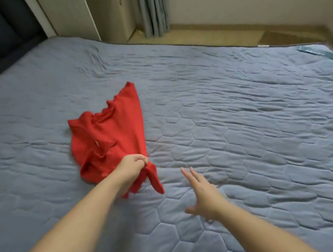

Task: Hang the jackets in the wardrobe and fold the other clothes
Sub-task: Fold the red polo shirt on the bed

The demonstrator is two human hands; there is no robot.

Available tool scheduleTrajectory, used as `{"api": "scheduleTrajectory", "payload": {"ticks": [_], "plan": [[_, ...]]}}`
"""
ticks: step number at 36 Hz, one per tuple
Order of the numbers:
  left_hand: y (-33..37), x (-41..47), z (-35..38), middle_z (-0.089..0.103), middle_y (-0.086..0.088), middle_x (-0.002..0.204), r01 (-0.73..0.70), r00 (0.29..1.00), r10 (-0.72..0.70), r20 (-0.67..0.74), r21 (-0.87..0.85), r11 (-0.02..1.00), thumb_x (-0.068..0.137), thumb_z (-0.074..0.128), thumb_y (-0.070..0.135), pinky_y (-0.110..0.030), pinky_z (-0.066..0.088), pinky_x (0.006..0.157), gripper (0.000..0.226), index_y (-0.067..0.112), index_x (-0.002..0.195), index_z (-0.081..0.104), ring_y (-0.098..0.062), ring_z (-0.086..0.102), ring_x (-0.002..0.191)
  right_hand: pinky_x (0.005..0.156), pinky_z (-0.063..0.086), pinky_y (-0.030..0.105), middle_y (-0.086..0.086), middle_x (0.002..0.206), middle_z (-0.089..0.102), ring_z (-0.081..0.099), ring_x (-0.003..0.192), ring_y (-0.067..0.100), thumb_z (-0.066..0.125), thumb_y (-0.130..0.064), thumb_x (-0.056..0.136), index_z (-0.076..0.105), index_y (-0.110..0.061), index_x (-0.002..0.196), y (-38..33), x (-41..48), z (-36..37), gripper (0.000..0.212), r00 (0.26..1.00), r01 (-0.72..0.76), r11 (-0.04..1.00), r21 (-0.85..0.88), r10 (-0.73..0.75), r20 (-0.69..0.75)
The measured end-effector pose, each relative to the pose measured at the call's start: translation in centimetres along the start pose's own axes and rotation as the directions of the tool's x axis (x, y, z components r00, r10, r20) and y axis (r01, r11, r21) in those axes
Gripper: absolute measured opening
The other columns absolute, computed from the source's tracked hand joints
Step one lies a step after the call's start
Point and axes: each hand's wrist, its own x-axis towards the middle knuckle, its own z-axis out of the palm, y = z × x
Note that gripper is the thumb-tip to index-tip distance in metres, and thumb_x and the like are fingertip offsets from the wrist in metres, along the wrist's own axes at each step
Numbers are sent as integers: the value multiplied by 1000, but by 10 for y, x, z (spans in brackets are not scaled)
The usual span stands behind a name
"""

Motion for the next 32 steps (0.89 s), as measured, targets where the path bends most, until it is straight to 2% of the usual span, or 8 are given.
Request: {"api": "scheduleTrajectory", "payload": {"ticks": [4, 7, 11, 14, 22, 26, 29, 32], "plan": [[73, -75, 15, 41, 5, 41, -52, 976, 42, 215, 42, 998, 83, 36, -12, -15, 20, 36, 44, 17, 55, 53, -6, 30, 34, 101, 40, 34, 2, 147, 42, 38, 135, 16, 69, -27, 73, 40, -30, 140, -66, -40, -61, 74, 984, 155, 969, 193, -134, -119], [147, -129, 11, 38, 11, 34, -177, 969, 150, 197, 129, 976, 83, 38, -11, -16, 20, 35, 43, 18, 55, 52, 0, 28, 31, 63, 44, 30, 4, 78, 68, 62, 76, 12, 49, -15, 68, 64, -13, 80, -95, -88, -121, 19, 962, 200, 936, 289, -132, -238], [237, -209, -11, 57, 10, 59, -438, 899, 387, 207, 364, 822, 88, 62, 25, -23, 38, 58, 17, 19, 72, 60, -1, 49, 56, 59, 40, 36, -3, 53, 51, 45, 62, 11, 46, 4, 70, 56, -12, 56, -112, -173, -213, 24, 935, 236, 910, 341, -117, -335], [290, -283, -25, 61, 9, 75, -534, 844, 428, 322, 573, 621, 70, 73, 56, -26, 46, 64, 39, 28, 91, 55, -6, 57, 69, 59, 36, 30, 4, 61, 58, 49, 65, 15, 44, 8, 78, 68, -1, 73, -122, -251, -288, 26, 916, 251, 929, 271, -138, -376], [387, -464, 6, 62, -6, 105, -222, 727, 674, 129, 974, 53, 90, 53, 19, -28, 36, 66, 18, 18, 102, 66, -29, 62, 99, 40, 33, 10, -7, 52, 54, 47, 39, -1, 38, 2, 85, 67, -9, 77, -147, -469, -410, 32, 910, 262, 951, 164, -187, -371], [410, -542, 41, 66, -10, 95, -181, 573, 819, 16, 978, 107, 90, 47, 15, -29, 33, 61, 17, 16, 93, 63, -34, 65, 89, 38, 32, 13, -11, 47, 49, 42, 34, -2, 37, 1, 85, 56, -15, 68, -126, -573, -425, 31, 949, 246, 948, 200, -194, -247], [422, -583, 65, 65, -13, 84, -448, 475, 879, -47, 847, 288, 82, 48, 7, -32, 37, 57, 18, 15, 84, 64, -35, 63, 81, 40, 31, 17, -3, 56, 46, 40, 39, 2, 37, 4, 85, 59, -11, 77, -107, -628, -432, 27, 927, 266, 934, 239, -180, -331], [438, -616, 78, 60, -7, 68, -730, 573, 819, -38, 431, 530, 69, 45, 12, -33, 42, 63, 14, 14, 70, 59, -29, 57, 72, 43, 31, 20, 1, 60, 45, 38, 41, 2, 34, 10, 85, 57, -6, 76, -89, -666, -443, 30, 893, 309, 891, 332, -151, -425]]}}
